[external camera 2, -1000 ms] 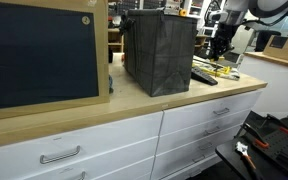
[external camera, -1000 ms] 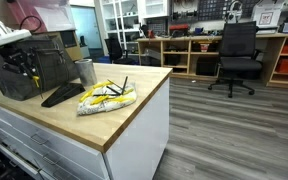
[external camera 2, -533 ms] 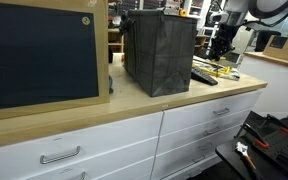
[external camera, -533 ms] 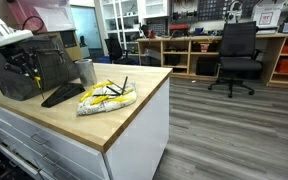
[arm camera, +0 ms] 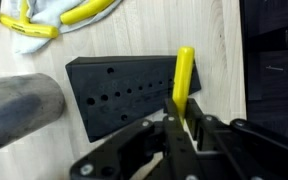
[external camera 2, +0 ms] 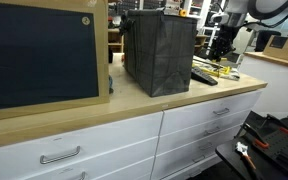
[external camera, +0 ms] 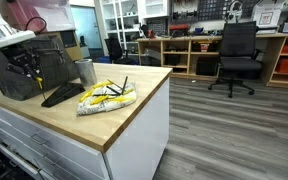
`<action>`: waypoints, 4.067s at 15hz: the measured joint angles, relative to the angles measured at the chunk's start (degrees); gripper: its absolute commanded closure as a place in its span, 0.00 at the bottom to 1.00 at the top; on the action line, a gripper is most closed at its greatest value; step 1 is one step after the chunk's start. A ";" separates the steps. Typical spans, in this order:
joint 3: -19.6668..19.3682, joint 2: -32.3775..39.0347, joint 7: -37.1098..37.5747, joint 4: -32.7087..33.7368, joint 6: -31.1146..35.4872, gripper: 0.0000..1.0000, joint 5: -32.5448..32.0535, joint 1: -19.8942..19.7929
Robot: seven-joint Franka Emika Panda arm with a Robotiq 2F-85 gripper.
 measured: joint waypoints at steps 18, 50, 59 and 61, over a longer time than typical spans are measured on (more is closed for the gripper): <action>0.07 2.49 0.00 2.03 3.12 0.96 -0.09 -0.84; 0.88 2.81 0.00 1.37 1.60 0.96 3.29 -2.22; 0.88 2.79 0.00 1.54 1.63 0.96 3.25 -2.34; 0.88 2.79 0.00 1.64 1.63 0.96 3.24 -2.34</action>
